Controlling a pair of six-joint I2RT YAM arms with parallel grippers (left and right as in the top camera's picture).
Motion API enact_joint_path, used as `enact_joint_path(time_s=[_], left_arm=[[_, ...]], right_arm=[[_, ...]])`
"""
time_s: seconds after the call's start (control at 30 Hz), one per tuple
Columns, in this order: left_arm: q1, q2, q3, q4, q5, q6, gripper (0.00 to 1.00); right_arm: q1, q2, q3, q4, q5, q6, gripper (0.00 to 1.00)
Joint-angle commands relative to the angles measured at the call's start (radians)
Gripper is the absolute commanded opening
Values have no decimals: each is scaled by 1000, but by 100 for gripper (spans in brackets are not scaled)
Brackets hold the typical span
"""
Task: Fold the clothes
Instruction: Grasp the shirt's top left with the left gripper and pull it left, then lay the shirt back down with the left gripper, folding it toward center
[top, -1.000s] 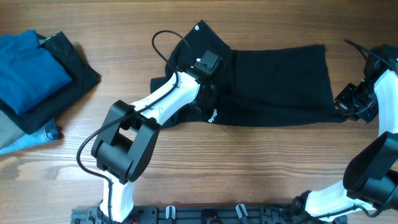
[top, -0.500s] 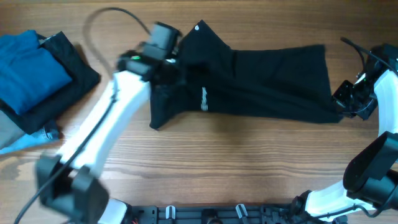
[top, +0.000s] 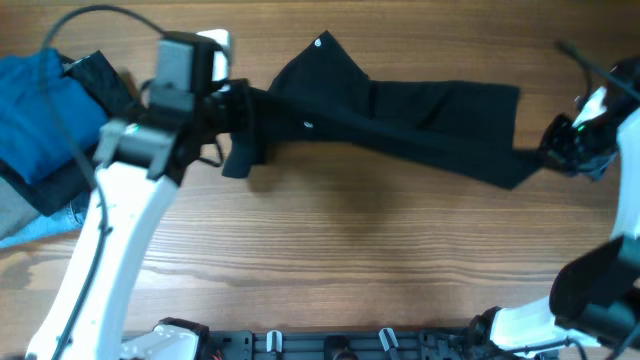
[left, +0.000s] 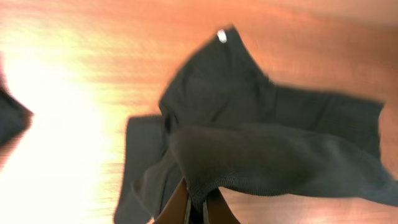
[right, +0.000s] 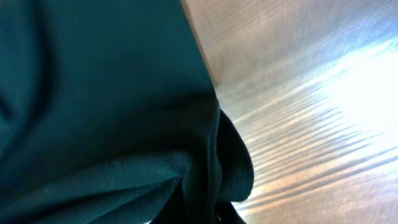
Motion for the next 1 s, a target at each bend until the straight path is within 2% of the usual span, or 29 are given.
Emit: enact_joint_path(time_s=[0.0,0.27,0.43,0.57,0.7,0.83,0.9,0.97], left_arm=[[90,-128,10,2,-26,61,4],[172,-300,124,-24,-26,105,4],[177,-355,147,-21,-26,105,4],[177,-325,147,-18,-26,105,4],[176,-214,147,18,-26,105,4],[178,-53,147,153,-26,105,4],[189,87,148,354,-36,104,4],[192,160,151,478,-72,87,4]], right_arm=[[-5,-103,176,-51,-3,-48,9],[-5,-266,389,-74,-31,-48,10],[-5,-366,438,10,-53,-45,13],[-5,-393,438,83,-101,-44,13],[-5,-326,438,126,-184,-44,13],[-1,-211,438,198,-276,-44,9],[30,-102,438,362,-334,-17,5],[47,-54,438,475,-333,34,4]])
